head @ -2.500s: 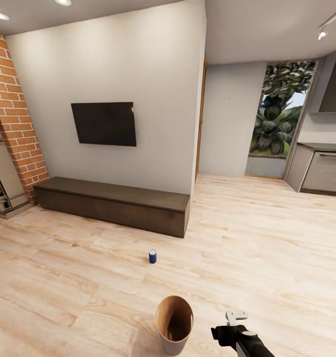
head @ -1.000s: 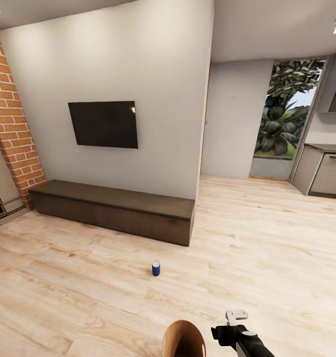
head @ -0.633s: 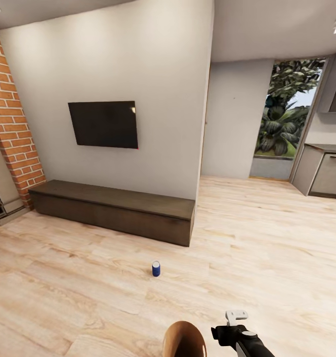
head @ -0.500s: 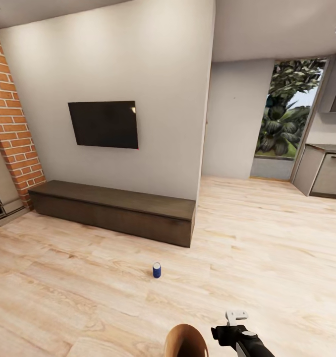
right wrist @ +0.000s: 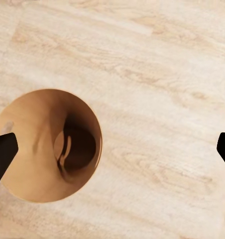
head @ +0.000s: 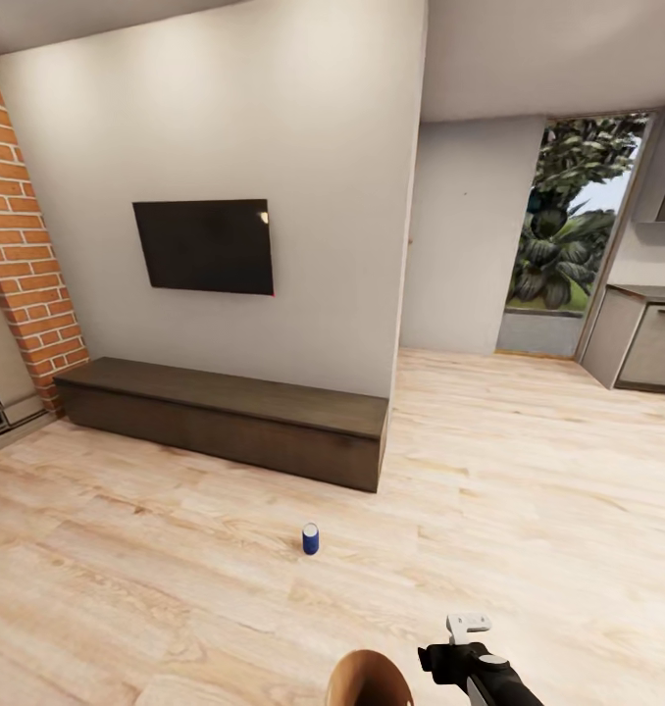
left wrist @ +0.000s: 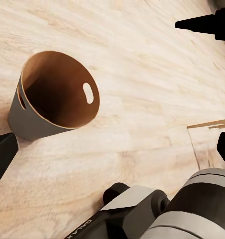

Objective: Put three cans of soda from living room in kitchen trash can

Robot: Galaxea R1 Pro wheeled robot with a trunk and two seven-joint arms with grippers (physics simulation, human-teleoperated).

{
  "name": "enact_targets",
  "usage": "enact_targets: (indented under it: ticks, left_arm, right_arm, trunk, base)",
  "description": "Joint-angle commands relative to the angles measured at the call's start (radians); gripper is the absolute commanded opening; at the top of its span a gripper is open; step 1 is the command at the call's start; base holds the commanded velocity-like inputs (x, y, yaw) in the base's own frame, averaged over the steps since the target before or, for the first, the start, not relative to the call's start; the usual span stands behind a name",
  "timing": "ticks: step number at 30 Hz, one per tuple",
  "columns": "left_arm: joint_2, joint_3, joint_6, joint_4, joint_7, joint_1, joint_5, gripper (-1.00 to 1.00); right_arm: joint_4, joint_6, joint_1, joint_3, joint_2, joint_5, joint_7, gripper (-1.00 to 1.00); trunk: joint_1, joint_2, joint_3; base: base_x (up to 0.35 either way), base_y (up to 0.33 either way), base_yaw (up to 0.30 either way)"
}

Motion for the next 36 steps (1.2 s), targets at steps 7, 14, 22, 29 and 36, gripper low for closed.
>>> enact_targets:
  ticks: [7, 14, 22, 29, 36]
  left_arm:
    - [0.000, 0.000, -0.001, 0.000, 0.000, 0.000, 0.000, 1.00]
    - [-0.001, 0.000, -0.001, 0.000, 0.000, 0.000, 0.000, 1.00]
    - [-0.001, 0.000, -0.001, 0.000, 0.000, 0.000, 0.000, 1.00]
    - [-0.001, 0.000, -0.001, 0.000, 0.000, 0.000, 0.000, 1.00]
    - [-0.001, 0.000, -0.001, 0.000, 0.000, 0.000, 0.000, 1.00]
  right_arm:
    - [0.000, 0.000, 0.000, 0.000, 0.000, 0.000, 0.000, 1.00]
    - [0.000, 0.000, 0.000, 0.000, 0.000, 0.000, 0.000, 1.00]
    - [0.000, 0.000, 0.000, 0.000, 0.000, 0.000, 0.000, 1.00]
    - [0.000, 0.000, 0.000, 0.000, 0.000, 0.000, 0.000, 1.00]
    - [0.000, 0.000, 0.000, 0.000, 0.000, 0.000, 0.000, 1.00]
  trunk:
    - [0.000, 0.000, 0.000]
    - [0.000, 0.000, 0.000]
    - [0.004, -0.007, -0.003]
    - [0.031, -0.056, -0.027]
    - [0.058, -0.105, -0.057]
  base:
    - [0.054, 0.000, 0.000]
    - [0.007, 0.000, 0.000]
    - [0.001, 0.000, 0.000]
    - [0.000, 0.000, 0.000]
    - [0.000, 0.000, 0.000]
